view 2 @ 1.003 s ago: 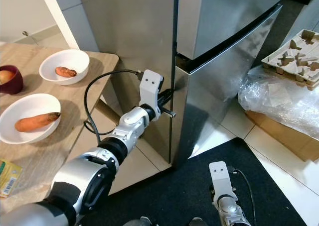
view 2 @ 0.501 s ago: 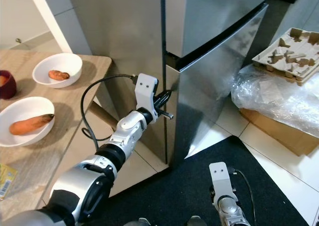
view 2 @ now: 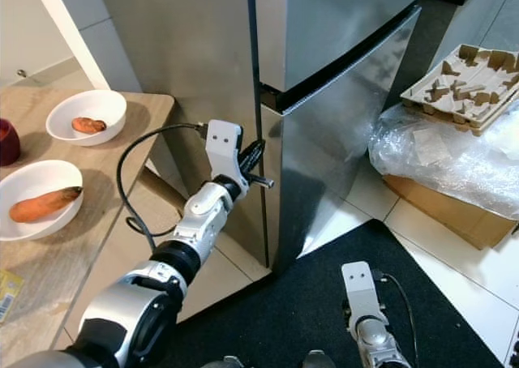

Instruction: Restocking fridge

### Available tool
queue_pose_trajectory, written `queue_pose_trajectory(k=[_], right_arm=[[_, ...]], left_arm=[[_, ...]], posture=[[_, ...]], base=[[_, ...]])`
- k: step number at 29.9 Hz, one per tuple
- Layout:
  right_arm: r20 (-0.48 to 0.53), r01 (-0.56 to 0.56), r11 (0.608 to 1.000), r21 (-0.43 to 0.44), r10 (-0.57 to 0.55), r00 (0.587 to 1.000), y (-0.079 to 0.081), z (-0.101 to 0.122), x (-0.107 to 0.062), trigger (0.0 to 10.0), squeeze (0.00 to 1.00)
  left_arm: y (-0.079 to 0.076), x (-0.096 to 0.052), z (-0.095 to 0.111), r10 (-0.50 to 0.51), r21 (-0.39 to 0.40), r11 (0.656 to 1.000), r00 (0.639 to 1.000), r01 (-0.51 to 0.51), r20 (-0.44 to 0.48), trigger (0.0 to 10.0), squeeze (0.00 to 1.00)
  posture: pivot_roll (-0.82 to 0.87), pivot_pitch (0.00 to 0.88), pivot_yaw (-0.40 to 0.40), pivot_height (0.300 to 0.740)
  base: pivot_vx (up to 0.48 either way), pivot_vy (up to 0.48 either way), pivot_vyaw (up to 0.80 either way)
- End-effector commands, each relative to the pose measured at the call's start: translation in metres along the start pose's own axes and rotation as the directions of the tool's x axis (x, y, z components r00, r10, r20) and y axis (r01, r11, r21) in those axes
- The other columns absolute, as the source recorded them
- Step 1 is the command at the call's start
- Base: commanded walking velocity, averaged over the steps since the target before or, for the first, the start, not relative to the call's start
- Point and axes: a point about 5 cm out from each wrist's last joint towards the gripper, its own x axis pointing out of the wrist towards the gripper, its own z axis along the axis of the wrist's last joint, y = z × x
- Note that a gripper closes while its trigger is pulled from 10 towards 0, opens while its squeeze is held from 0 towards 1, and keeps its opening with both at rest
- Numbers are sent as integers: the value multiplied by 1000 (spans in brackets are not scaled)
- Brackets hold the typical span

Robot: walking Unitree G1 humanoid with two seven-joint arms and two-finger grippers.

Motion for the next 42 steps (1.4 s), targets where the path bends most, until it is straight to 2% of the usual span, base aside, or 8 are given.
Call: queue_pose_trajectory(k=[1,8,16,19,22,28,37,42], right_arm=[[-11,-13,999,-31,13,1000,1,-4,-1,10000,0],[-7,-22,999,-45,21,1000,2,-2,-1,10000,0],[-1,-25,998,-60,25,1000,2,-1,0,10000,0],[2,-28,997,-74,28,1000,2,0,0,10000,0],[3,-29,996,-79,30,1000,2,0,0,10000,0],[11,-43,992,-116,44,999,5,3,1,10000,0],[30,-56,983,-173,62,998,10,6,1,10000,0],[9,-96,972,-213,100,995,15,-1,-2,10000,0]], left_arm=[[7,-9,-15,39,40,999,996,-36,-77,10000,0],[31,-22,-24,103,70,993,986,-94,-131,10000,0],[69,-51,-40,216,143,972,954,-189,-208,10000,0],[92,-78,-58,313,170,946,909,-275,-274,10000,0],[99,-92,-68,355,169,933,882,-317,-310,10000,0],[92,-123,-104,362,154,932,824,-328,-437,10000,0],[74,-145,-134,322,177,947,773,-269,-546,10000,0],[66,-168,-154,333,85,927,695,-366,-637,10000,0]], posture=[[-129,165,23,740],[-129,155,21,740],[-133,134,20,740],[-137,110,18,740],[-130,97,12,740],[-128,71,5,740],[-130,39,5,740],[-132,16,14,740]], base=[[0,0,0],[0,0,0],[0,0,0],[0,0,0],[0,0,0],[0,0,0],[0,0,0],[0,0,0]])
